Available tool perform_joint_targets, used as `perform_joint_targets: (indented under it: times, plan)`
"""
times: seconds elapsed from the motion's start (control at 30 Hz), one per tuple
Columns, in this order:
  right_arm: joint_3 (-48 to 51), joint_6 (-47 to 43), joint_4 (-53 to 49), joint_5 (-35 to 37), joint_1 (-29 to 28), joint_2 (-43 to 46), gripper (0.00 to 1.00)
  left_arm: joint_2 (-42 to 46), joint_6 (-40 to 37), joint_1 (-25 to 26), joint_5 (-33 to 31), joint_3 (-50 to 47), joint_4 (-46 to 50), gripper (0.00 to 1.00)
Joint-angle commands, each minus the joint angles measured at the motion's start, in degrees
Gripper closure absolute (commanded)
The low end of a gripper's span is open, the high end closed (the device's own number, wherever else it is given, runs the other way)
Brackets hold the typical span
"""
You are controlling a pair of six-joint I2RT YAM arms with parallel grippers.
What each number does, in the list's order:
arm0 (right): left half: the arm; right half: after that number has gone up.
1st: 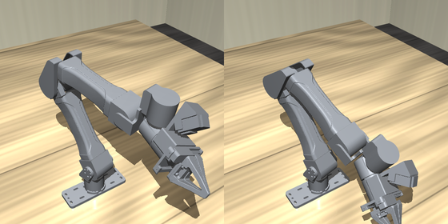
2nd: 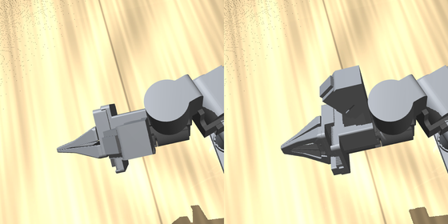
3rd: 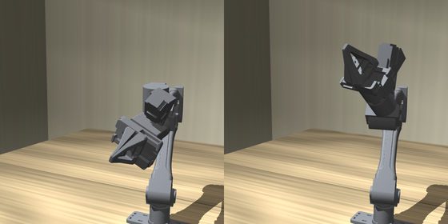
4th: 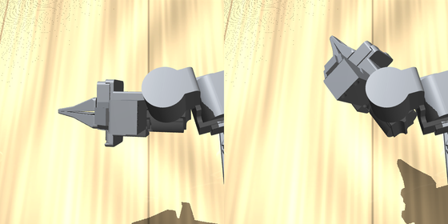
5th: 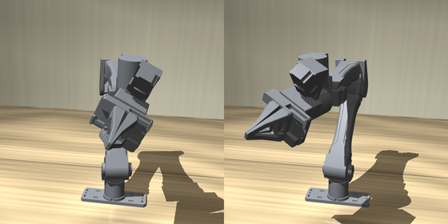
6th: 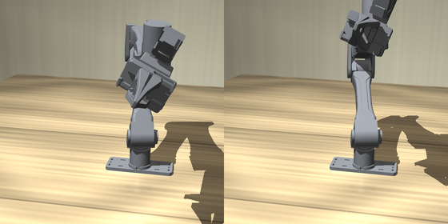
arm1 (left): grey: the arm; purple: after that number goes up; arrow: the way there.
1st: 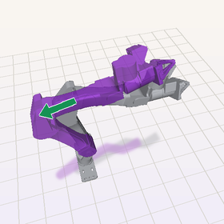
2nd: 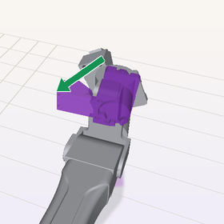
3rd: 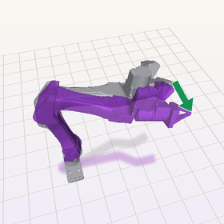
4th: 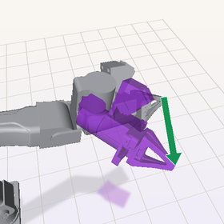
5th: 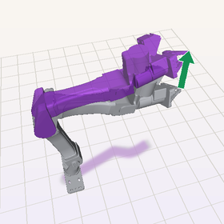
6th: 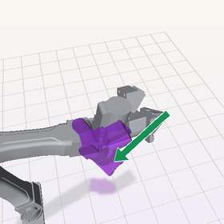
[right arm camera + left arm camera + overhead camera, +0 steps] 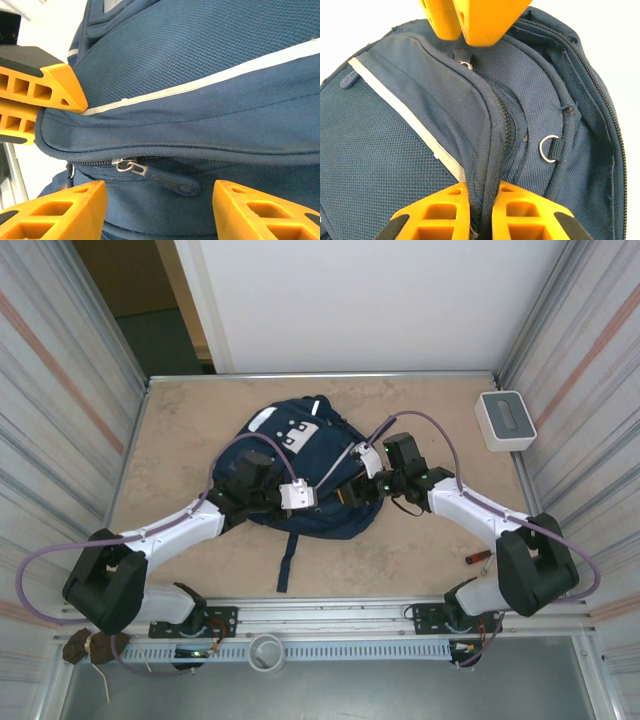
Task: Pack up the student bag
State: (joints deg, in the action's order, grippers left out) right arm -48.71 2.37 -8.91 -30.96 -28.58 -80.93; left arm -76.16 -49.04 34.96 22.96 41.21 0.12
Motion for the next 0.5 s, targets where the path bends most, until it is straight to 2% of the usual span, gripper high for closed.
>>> perform_joint_targets:
  times: [0.0, 0.13, 0.33, 0.47]
  plan:
    - [-2.02, -3.71, -2.16, -1.66, 0.17, -1.80, 0.43, 1.37, 2.18, -0.32, 2.90, 0.18, 0.02, 0.88]
    - [-1.54, -4.03, -1.08, -1.82, 0.76, -3.13, 0.42, 1.37, 2.19, -0.24, 3.22, 0.34, -0.01, 0.88]
    - [-1.96, -4.04, 1.07, -6.19, 0.16, -5.97, 0.40, 0.98, 2.28, -0.24, 3.42, 0.52, 0.02, 0.88]
    - [-1.54, -4.37, 1.90, -8.57, -0.43, -5.53, 0.43, 0.76, 2.45, -0.24, 3.62, 0.64, 0.06, 0.88]
